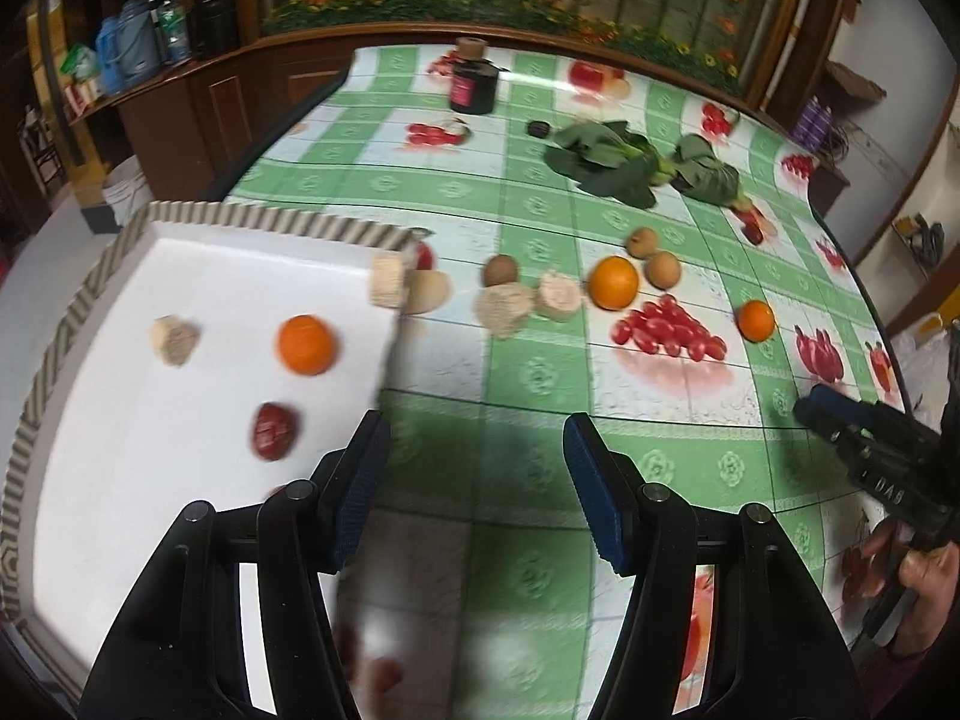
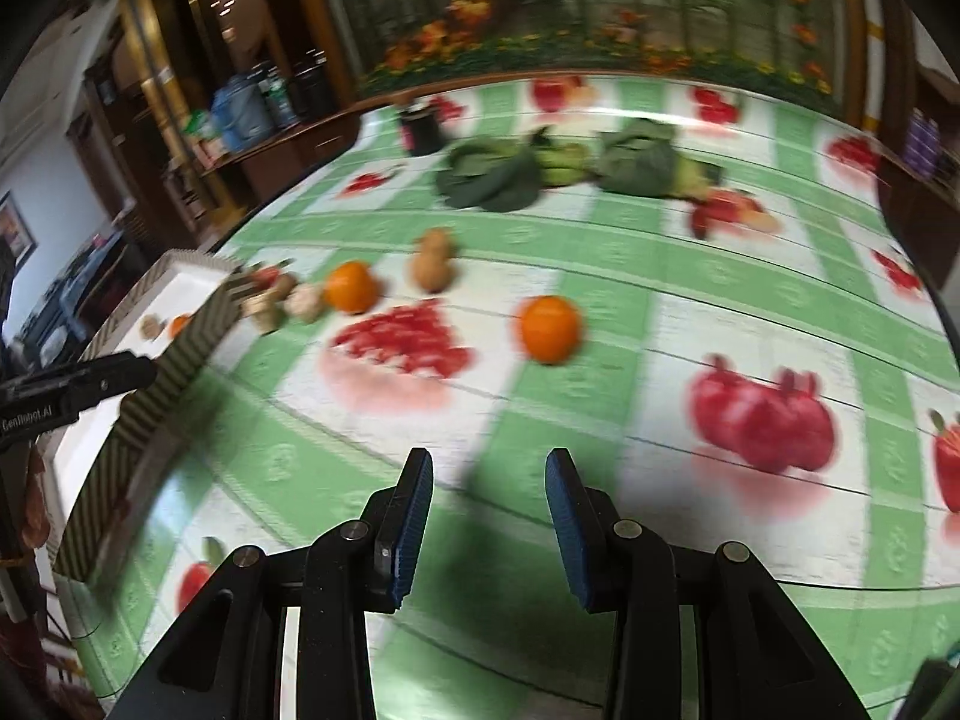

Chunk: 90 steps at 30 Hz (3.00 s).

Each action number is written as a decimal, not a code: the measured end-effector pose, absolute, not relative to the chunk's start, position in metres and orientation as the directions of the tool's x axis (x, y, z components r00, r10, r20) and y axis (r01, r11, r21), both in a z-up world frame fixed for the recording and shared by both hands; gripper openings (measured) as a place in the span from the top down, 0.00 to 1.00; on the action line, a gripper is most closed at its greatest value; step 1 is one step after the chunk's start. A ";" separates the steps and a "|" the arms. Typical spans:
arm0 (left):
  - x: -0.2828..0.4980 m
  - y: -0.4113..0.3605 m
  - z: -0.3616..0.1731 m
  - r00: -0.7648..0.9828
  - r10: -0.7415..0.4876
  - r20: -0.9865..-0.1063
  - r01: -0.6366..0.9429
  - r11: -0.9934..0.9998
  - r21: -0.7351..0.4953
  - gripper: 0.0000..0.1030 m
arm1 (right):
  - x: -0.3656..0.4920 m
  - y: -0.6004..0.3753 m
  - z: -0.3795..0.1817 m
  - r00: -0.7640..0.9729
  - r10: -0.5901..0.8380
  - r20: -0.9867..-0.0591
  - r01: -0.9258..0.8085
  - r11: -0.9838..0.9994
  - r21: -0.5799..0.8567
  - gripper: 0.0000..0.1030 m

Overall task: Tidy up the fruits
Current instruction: 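Grasp another beige cube with the left tool while the right tool grasps an orange, then carry the beige cube and the orange over the white tray with both tools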

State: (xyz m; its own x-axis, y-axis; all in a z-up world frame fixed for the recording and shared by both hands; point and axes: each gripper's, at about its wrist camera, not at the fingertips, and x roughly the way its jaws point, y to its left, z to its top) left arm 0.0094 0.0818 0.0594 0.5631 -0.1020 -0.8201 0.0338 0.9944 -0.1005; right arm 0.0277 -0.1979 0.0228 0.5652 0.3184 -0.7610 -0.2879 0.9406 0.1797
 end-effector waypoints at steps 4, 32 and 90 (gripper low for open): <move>0.025 0.072 0.052 0.545 -0.108 -0.832 0.034 0.994 -0.107 0.41 | 0.040 -0.224 0.022 0.576 0.299 -0.761 -0.227 0.953 0.202 0.62; 0.100 0.067 0.020 0.519 -0.062 -0.852 0.008 0.998 -0.068 0.71 | 0.105 -0.189 0.009 0.565 0.329 -0.757 -0.323 0.932 0.164 0.68; -0.056 0.255 0.062 0.621 0.083 -0.779 -0.238 0.967 -0.087 0.83 | -0.009 0.055 0.067 0.384 0.613 -0.691 -0.703 0.679 0.212 0.70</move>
State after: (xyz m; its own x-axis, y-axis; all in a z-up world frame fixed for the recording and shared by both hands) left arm -0.0564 0.2547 0.0622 0.6214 0.0827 -0.7791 -0.2384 0.9672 -0.0875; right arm -0.0093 0.0552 0.0666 0.3842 0.6128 -0.6905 -0.7025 0.6793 0.2120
